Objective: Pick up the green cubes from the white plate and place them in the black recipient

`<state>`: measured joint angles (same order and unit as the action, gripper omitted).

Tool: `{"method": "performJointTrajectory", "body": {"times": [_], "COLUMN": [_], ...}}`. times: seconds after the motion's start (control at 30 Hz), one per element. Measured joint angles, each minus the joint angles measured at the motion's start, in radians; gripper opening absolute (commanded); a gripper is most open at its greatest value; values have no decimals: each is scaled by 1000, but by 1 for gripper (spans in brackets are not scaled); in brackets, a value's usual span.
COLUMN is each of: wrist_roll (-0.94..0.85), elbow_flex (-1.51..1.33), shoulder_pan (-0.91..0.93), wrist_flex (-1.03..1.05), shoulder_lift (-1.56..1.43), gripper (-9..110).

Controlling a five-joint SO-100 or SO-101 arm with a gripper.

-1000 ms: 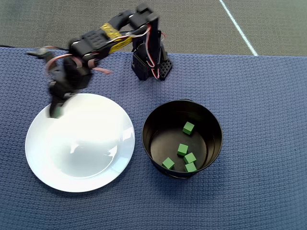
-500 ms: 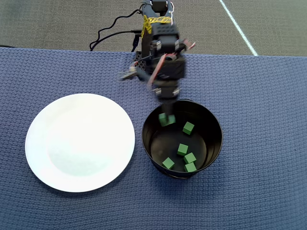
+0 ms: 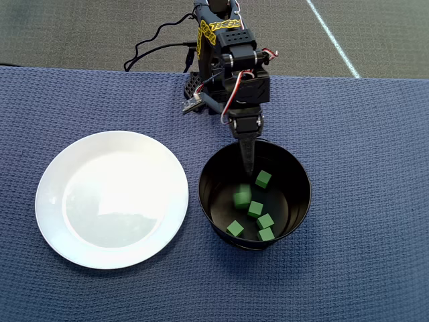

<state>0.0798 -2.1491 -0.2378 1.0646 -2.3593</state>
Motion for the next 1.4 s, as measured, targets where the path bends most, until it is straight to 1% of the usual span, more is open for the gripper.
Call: {"method": "performJointTrajectory", "body": {"times": [0.1,0.17,0.2,0.33,0.5,0.63,0.73,0.93,1.4], "wrist_roll": [-29,-54,-71,-121,-137,-127,-115,-115,-127], "elbow_flex": [0,-6,-18,-40,-121,-213,-267,-402,-428], "shoulder_pan": [28,38,54,153,267,284,342,334,354], "wrist_flex": [-2,0,9,95,199,275,276,255,250], "shoulder_lift": [-23,-55,-81,-192,-307,-449,-468,-520,-534], "gripper": [21,3,0,0,0,0,0,0,0]}}
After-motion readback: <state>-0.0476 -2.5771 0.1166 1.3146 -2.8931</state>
